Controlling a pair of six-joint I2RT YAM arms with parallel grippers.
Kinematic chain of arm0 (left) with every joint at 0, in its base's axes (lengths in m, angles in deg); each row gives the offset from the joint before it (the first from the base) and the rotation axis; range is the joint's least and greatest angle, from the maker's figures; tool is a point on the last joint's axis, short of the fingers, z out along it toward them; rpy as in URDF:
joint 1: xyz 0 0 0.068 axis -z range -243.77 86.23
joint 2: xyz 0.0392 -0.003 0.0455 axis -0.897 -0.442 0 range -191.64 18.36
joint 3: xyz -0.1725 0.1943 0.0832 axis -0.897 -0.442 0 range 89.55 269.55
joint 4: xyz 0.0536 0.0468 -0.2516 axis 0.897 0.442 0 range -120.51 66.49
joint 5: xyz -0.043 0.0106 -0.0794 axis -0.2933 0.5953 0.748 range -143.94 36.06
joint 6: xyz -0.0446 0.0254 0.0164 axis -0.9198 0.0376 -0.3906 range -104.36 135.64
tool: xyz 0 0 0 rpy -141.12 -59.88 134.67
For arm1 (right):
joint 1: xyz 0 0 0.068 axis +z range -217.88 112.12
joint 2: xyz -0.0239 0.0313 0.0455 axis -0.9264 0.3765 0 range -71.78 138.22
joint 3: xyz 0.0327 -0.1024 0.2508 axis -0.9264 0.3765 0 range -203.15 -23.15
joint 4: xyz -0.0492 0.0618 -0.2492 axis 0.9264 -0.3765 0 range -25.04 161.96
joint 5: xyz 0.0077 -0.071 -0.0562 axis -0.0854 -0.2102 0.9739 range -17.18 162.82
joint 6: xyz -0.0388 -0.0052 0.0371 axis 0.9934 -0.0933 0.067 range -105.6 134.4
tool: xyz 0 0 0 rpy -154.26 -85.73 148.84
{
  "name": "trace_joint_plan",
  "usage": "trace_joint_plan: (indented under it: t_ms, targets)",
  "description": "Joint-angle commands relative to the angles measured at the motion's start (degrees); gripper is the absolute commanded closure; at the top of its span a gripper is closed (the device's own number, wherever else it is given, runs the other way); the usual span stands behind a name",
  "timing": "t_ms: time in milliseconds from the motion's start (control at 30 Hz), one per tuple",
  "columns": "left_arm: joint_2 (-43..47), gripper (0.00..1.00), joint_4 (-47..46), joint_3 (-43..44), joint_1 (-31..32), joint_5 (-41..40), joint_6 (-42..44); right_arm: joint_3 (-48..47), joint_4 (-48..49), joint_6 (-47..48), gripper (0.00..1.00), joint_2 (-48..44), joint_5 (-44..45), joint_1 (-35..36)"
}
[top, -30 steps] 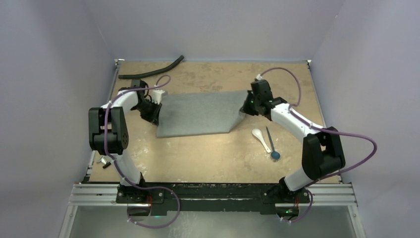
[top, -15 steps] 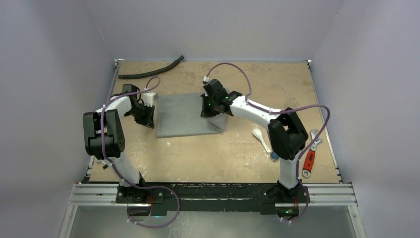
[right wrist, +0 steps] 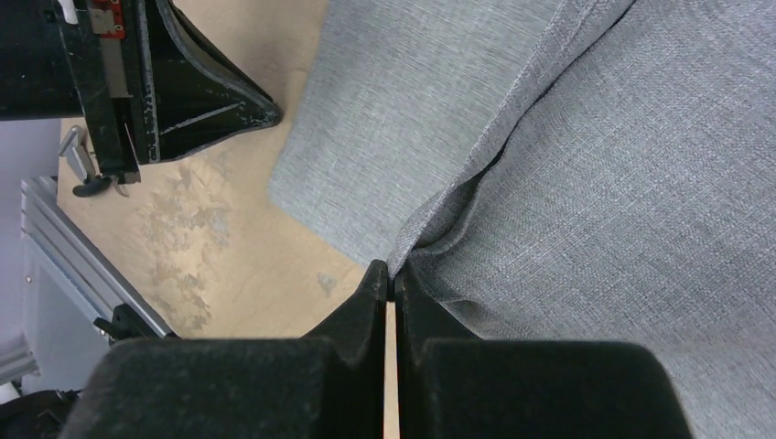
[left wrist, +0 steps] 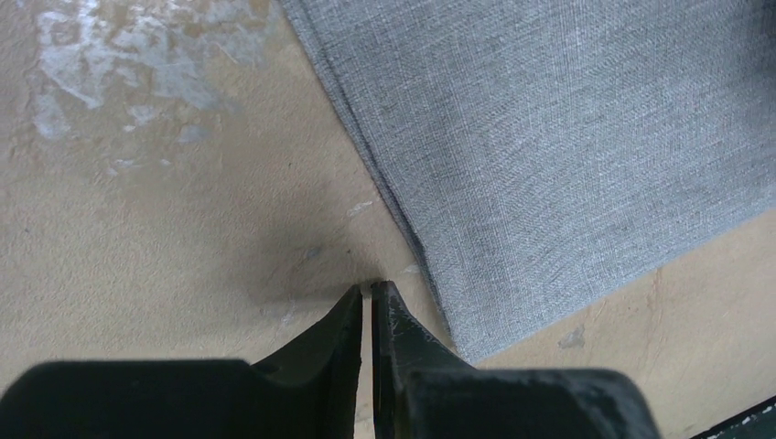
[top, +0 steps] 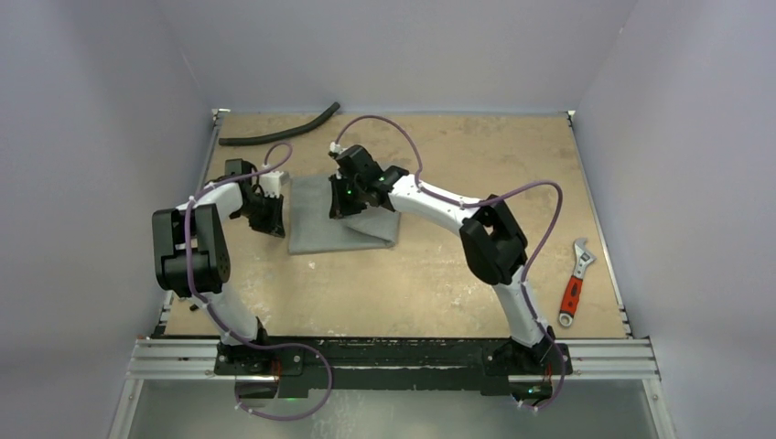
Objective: Fold the napkin into a case and place the utensils inside
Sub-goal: Fold the rectangle-folded napkin at the center of the board.
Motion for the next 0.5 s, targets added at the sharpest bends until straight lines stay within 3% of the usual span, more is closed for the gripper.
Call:
trace_joint_plan:
  t_ms: [0,467]
  targets:
    - [1.22,0.92,-3.23,-2.08,-0.68,-0.24,-2.80,-5.40,0.42,0.80,0.99,2.75,-3.28,1.12]
    - [-0.19,0.94,-3.80,-2.46,-0.69,-0.47,-2.89,-17.07,1.03,0.44,0.99,11.51,-5.35,3.66]
